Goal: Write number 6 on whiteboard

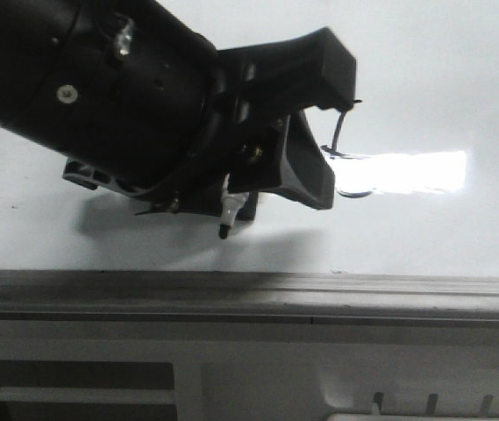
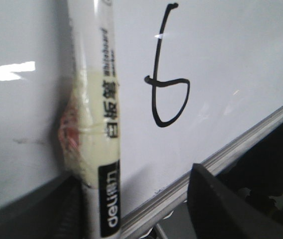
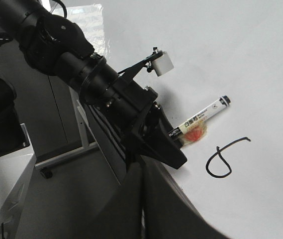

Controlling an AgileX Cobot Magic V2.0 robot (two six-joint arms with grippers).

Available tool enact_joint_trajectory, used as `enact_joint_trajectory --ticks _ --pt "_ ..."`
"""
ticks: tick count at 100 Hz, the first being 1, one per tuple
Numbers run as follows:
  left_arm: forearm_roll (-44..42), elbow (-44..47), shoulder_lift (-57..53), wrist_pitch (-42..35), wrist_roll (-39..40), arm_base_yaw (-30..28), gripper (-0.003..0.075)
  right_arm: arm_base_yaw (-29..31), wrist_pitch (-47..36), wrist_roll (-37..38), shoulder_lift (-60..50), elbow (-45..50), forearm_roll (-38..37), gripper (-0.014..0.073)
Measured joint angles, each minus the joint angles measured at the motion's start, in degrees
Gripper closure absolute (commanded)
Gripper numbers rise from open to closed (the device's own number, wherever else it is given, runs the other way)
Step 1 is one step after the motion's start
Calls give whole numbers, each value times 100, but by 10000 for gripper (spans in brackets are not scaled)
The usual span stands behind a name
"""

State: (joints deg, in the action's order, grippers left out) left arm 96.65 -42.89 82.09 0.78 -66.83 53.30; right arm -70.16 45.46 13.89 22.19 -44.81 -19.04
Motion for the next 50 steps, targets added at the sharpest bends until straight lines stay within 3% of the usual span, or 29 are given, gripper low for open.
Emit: enact_joint_trajectory --ticks 32,46,50 --pt "-116 129 -1167 -1132 -19 -184 233 0 254 0 0 0 0 657" --pt "-322 214 -1876 -1265 -44 -209 299 0 330 0 0 0 0 657" --pt "-344 264 -2067 -1300 -79 -209 348 0 338 0 0 0 0 657"
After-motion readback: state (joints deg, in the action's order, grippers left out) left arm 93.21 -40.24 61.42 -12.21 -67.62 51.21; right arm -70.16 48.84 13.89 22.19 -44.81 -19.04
